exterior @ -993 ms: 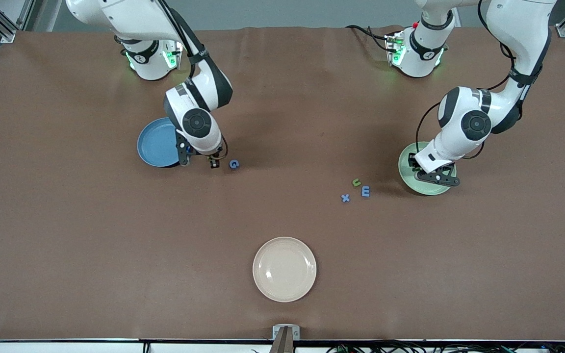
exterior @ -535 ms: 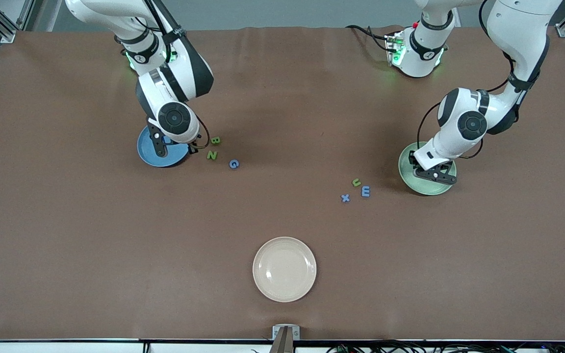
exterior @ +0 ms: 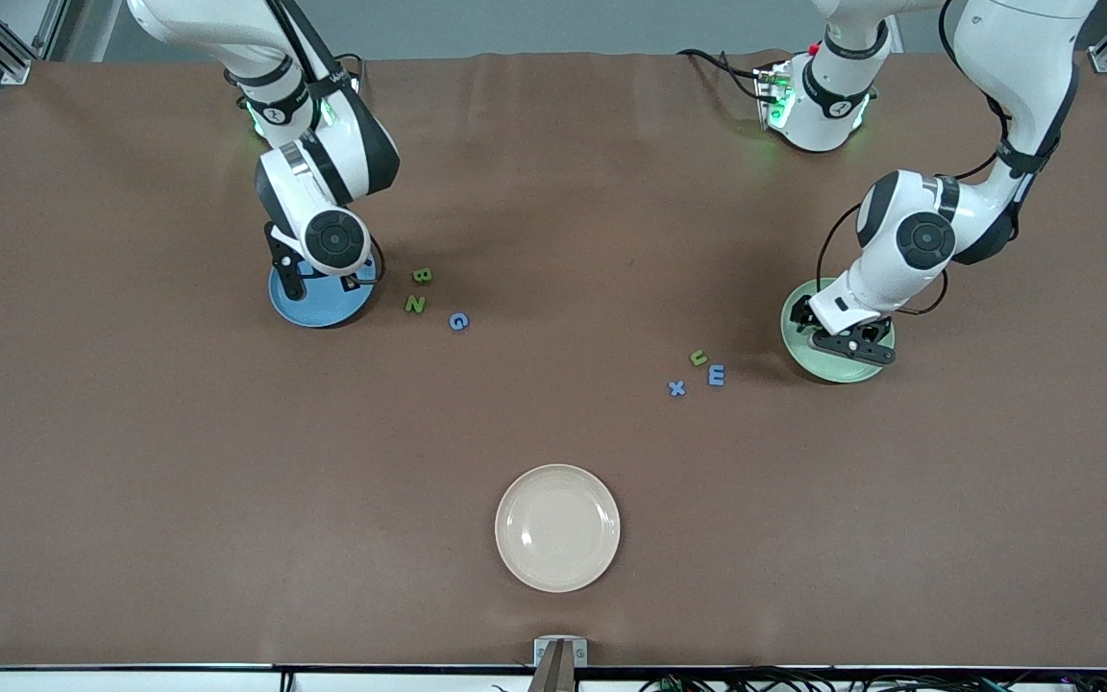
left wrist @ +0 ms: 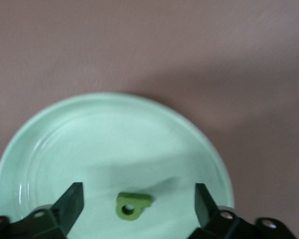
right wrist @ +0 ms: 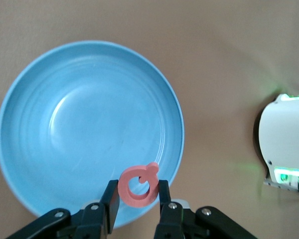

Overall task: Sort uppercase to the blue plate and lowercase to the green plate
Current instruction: 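Drop the Q in the blue plate while the left gripper grasps the E, then carry the E onto the green plate while the right gripper grasps the c, then drop the c in the blue plate while the left gripper grasps the u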

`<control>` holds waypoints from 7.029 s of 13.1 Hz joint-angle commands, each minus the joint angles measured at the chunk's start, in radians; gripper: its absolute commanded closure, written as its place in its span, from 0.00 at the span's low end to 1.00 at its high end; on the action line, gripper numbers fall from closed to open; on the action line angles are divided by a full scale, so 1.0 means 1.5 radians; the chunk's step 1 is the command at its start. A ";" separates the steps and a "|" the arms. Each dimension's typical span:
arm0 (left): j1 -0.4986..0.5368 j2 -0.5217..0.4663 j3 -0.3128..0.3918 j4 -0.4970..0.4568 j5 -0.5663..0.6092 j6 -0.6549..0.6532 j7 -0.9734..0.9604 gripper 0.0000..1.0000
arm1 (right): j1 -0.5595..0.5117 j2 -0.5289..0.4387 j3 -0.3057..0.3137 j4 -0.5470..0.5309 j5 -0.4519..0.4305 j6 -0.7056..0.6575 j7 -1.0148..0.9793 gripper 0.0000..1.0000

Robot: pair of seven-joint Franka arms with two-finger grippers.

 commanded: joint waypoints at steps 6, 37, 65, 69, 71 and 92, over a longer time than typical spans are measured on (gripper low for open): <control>-0.006 0.038 -0.146 0.153 0.002 -0.137 -0.339 0.00 | -0.023 -0.027 0.009 -0.031 -0.018 0.103 -0.034 0.00; -0.052 0.261 -0.150 0.300 0.214 -0.131 -0.562 0.56 | 0.114 0.203 0.017 0.157 0.148 0.365 0.109 0.06; 0.613 0.216 -0.525 0.052 0.446 -0.227 -0.278 0.92 | 0.040 0.029 0.011 0.047 -0.036 -0.003 -0.039 1.00; 0.613 0.231 -0.511 0.049 0.472 -0.215 -0.278 0.87 | 0.018 0.021 0.011 0.000 -0.115 -0.020 -0.039 1.00; 0.613 0.234 -0.511 0.049 0.475 -0.215 -0.279 0.78 | 0.008 0.023 0.011 -0.006 -0.121 -0.022 -0.052 0.78; 0.148 0.307 -0.402 0.284 0.383 -0.221 -0.901 0.00 | -0.011 -0.045 0.013 0.065 0.064 0.076 -0.343 0.00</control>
